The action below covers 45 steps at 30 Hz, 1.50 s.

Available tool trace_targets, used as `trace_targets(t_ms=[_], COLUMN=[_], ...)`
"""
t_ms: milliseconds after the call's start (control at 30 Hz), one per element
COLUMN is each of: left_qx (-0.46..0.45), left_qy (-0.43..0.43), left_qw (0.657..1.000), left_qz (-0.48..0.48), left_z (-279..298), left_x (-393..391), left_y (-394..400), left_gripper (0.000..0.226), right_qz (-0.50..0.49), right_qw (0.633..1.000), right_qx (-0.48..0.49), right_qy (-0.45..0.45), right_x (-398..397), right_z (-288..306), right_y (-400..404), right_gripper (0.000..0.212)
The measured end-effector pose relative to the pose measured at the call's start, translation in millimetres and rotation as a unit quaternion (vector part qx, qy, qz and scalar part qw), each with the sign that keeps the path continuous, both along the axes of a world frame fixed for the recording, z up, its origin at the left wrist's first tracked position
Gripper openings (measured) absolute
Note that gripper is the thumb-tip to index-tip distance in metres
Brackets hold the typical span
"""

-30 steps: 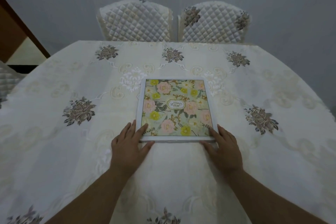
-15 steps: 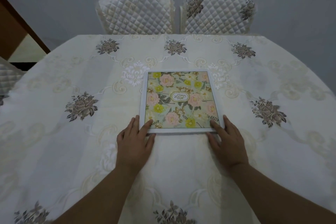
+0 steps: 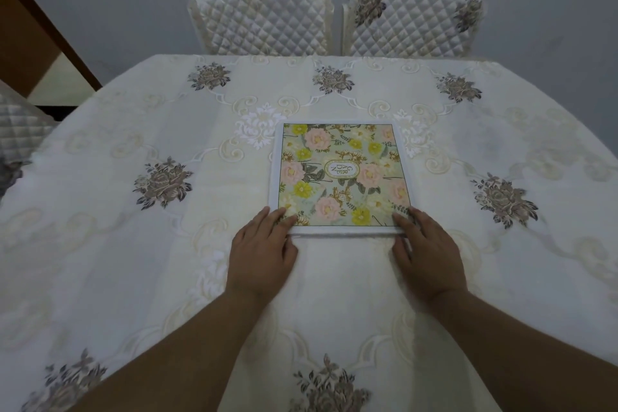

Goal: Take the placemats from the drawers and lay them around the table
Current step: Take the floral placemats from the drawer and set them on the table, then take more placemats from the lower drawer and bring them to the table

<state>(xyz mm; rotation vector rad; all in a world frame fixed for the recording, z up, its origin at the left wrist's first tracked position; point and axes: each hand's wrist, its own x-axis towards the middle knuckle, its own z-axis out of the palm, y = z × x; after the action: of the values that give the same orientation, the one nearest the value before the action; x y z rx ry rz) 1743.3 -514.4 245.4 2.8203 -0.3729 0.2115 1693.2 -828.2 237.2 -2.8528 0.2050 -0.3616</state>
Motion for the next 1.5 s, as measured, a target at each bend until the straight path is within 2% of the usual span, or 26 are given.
trace_targets(t_ms=[100, 167, 200, 267, 333, 367, 467, 533, 600, 767, 933, 1033, 1133, 1300, 1500], left_qx=[0.008, 0.015, 0.036, 0.101, 0.112, 0.097, -0.001, -0.044, -0.048, -0.041, -0.051, -0.058, -0.062, -0.081, -0.102], left_qy=[0.041, 0.12, 0.188, 0.33, 0.419, 0.415, 0.313, 0.244, 0.2, 0.166, 0.122, 0.104, 0.09, 0.051, 0.004], left_qw=[0.999, 0.993, 0.981, 0.938, 0.9, 0.904, 0.949, 0.968, 0.978, 0.98, 0.956, 0.927, 0.885, 0.783, 0.657], left_qz=[-0.002, -0.014, -0.019, -0.044, -0.041, -0.036, -0.039, -0.041, -0.018, 0.103, 0.261, 0.356, 0.453, 0.615, 0.747], left_z=[6, 22, 38, 85, 130, 146, 202, 237, 266, 303, 324, 338, 349, 357, 355], left_x=[-5, -3, 3, 21, 24, 18, -24, -63, -100, -195, -312, -399, -495, -659, -827], left_y=[0, 0, -2, -5, -6, -5, 5, 15, 34, 89, 137, 166, 198, 246, 287], left_gripper=[0.052, 0.055, 0.057, 0.06, 0.065, 0.067, 0.065, 0.061, 0.053, 0.042, 0.048, 0.048, 0.045, 0.049, 0.052], right_qz=[-0.018, -0.023, -0.024, -0.038, -0.066, -0.067, -0.015, 0.025, 0.062, 0.157, 0.31, 0.403, 0.496, 0.645, 0.759], right_qw=[0.997, 0.982, 0.966, 0.931, 0.928, 0.938, 0.96, 0.964, 0.966, 0.97, 0.94, 0.9, 0.845, 0.743, 0.641], right_qx=[-0.009, 0.009, 0.004, -0.031, -0.002, 0.029, 0.129, 0.141, 0.129, 0.107, 0.078, 0.095, 0.127, 0.086, 0.001], right_qy=[0.081, 0.188, 0.256, 0.362, 0.366, 0.34, 0.248, 0.223, 0.216, 0.153, 0.118, 0.132, 0.157, 0.155, 0.116], right_x=[3, 11, 15, 18, 8, 0, -32, -64, -93, -142, -180, -212, -263, -375, -515], right_z=[11, 33, 49, 94, 142, 167, 239, 272, 295, 348, 379, 377, 377, 389, 407], right_y=[6, 7, 7, 12, 30, 41, 76, 92, 104, 141, 199, 251, 319, 438, 568], right_gripper=[0.054, 0.057, 0.06, 0.07, 0.077, 0.077, 0.061, 0.05, 0.049, 0.06, 0.063, 0.063, 0.057, 0.057, 0.06])
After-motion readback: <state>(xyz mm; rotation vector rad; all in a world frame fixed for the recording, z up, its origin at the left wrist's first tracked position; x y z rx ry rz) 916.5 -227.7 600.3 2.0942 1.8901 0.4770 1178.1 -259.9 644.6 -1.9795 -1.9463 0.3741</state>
